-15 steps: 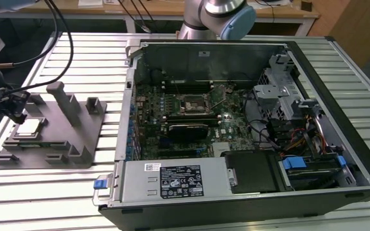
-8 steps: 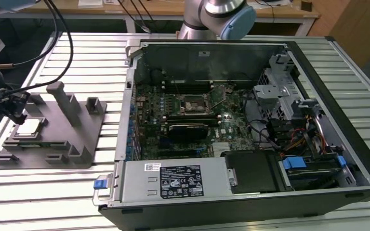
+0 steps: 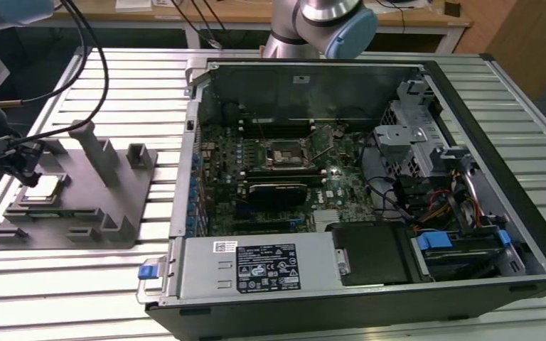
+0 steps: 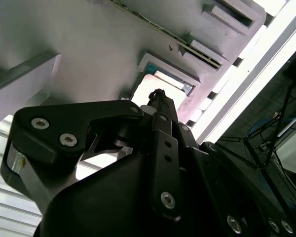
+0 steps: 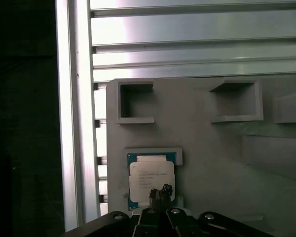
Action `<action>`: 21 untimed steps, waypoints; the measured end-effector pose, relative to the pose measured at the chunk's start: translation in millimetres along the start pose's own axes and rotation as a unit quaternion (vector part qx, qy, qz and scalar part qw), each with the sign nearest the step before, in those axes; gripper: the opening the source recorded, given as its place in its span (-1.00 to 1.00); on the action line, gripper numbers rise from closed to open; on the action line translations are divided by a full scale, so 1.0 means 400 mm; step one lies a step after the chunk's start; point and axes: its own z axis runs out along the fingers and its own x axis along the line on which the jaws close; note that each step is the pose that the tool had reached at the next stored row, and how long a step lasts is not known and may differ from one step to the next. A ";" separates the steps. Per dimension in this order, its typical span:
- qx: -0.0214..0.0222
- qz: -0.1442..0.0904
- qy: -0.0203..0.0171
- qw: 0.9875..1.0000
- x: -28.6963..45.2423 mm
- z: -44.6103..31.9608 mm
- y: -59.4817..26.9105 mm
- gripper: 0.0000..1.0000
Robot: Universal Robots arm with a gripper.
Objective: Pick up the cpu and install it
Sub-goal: 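Pick up the cpu and move it towards the insertion slot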
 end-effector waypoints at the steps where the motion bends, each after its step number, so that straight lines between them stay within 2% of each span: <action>1: 0.000 0.000 0.000 1.000 0.000 0.002 0.001 -0.79; 13: 0.000 0.000 0.000 1.000 0.006 0.032 0.010 -0.79; 21: 0.000 0.000 0.000 1.000 0.009 0.042 0.015 -0.79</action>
